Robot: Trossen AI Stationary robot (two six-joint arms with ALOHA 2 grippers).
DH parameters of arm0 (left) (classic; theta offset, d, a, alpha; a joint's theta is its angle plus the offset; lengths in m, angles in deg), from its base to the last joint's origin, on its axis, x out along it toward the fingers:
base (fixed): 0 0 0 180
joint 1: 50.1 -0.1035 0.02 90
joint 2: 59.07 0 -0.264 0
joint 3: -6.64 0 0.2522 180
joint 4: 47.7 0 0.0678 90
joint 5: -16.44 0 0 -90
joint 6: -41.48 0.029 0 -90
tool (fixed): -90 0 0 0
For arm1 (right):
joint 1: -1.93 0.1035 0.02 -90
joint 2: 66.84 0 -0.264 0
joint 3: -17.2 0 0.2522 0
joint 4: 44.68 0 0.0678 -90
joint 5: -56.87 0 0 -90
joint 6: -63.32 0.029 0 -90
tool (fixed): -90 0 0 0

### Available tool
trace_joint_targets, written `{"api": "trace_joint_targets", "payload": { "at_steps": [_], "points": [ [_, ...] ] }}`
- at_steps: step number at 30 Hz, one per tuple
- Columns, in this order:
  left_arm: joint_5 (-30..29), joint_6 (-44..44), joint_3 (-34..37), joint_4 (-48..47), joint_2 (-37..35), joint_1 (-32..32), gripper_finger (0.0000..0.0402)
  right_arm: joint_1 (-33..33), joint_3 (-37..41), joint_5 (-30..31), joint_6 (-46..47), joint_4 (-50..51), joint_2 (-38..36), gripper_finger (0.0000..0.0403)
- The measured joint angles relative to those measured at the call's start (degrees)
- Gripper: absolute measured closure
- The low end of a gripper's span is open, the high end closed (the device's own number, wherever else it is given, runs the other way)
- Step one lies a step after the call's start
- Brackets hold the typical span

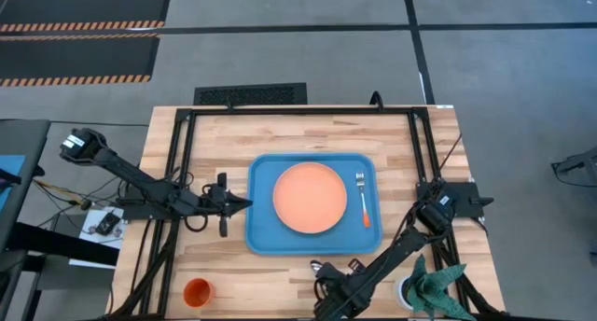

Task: Pick and place plate/cup/fork/spoon on tray
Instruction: Put the orange spoon on the blue serving tray to the right of the light orange plate

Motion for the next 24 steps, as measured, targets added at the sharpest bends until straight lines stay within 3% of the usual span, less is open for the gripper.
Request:
{"api": "trace_joint_targets", "payload": {
  "at_steps": [8, 12, 24],
  "points": [
    [-0.1, 0.0, 0.0, 0.1, 0.0, 0.4, 0.0401, 0.0, 0.0, -0.5, -2.2, -0.7, -0.3, 0.0378],
    [-0.1, -0.4, 0.0, 0.1, 0.0, 0.4, 0.0401, 0.1, 0.1, -0.7, -4.6, -2.6, -1.4, 0.039],
    [-0.1, -2.5, 0.0, 0.3, 0.0, 0.4, 0.0401, -3.1, 2.9, -6.4, -20.1, -18.4, -2.8, 0.0401]
  ]
}}
